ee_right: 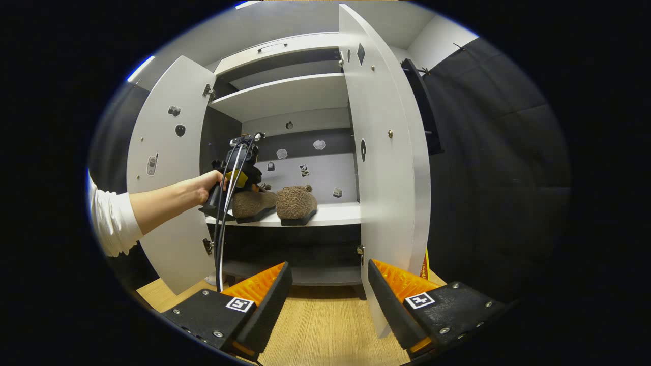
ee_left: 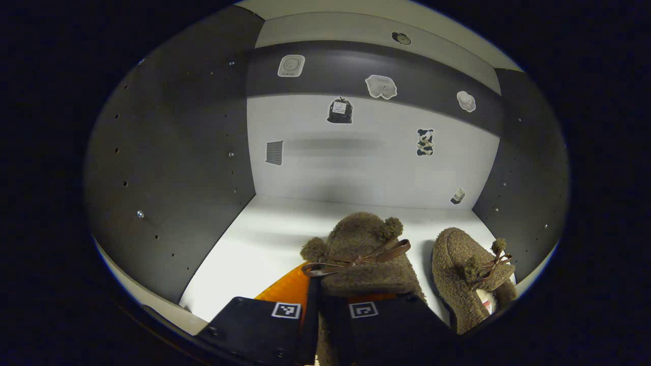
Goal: Grab one shoe with the right hand and put it into the shoe cabinet, grab the other shoe with the left hand and put it into the shoe cabinet; then close the right door with the right hand and the left door with the left hand.
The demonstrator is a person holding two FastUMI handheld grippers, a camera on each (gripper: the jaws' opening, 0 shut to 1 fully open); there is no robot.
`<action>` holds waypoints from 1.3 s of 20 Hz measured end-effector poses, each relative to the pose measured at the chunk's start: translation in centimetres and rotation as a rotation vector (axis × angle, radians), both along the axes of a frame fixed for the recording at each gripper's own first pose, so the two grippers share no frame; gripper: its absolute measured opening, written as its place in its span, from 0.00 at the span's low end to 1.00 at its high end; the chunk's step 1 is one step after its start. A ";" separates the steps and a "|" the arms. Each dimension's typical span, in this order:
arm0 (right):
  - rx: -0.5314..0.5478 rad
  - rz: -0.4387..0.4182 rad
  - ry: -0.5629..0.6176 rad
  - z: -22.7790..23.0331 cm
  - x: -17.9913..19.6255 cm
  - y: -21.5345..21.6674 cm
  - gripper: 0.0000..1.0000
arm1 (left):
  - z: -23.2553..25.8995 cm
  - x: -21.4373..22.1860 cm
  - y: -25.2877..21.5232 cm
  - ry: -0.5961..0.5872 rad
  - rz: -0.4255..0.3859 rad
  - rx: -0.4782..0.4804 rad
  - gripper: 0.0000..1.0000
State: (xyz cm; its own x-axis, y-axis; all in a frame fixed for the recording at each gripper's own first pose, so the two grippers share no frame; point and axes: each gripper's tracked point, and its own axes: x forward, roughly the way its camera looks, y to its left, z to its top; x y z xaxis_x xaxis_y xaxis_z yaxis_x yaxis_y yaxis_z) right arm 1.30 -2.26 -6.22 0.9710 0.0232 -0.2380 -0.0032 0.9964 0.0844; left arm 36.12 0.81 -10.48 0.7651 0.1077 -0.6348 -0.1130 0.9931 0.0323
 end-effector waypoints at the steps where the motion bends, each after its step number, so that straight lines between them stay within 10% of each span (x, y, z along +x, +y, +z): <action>1: 0.002 -0.002 -0.003 0.1 -0.1 0.0 0.93 | -0.2 -0.2 -0.1 0.006 0.003 -0.011 0.31; 13: 0.025 -0.064 -0.014 0.4 -0.5 -0.1 0.92 | 2.2 -1.8 0.7 -0.072 -0.035 0.033 0.96; 26: 0.009 -0.031 -0.045 1.7 -0.9 0.8 0.92 | 12.3 -9.6 -2.3 -0.338 -0.140 -0.061 0.97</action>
